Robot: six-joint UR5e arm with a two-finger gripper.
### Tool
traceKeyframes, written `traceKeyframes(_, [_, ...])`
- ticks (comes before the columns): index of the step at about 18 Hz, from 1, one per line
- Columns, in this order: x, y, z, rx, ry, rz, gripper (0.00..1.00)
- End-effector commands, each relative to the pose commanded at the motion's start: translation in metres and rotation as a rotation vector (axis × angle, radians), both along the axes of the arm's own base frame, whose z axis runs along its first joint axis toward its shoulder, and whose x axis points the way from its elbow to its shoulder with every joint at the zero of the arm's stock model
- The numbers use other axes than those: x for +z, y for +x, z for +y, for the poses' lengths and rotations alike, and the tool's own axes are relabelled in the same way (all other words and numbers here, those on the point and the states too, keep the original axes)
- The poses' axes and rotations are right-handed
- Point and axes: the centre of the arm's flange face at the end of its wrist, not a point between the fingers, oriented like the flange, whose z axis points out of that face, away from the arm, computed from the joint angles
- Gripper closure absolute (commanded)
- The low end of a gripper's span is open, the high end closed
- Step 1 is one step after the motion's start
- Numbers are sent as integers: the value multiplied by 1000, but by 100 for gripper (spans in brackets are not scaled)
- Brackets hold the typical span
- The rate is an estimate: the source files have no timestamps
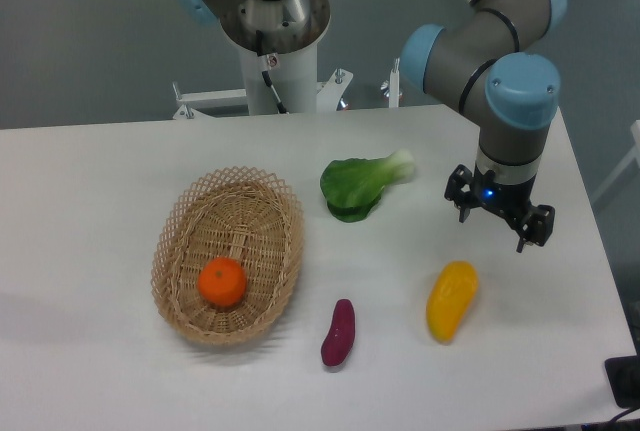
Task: Pick up the orange from the basket
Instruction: 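Move the open gripper over the wicker basket toward the orange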
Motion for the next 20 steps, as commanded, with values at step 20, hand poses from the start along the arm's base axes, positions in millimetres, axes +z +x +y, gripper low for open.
traceKeyframes(20, [-11,85,60,190,65,-81,0])
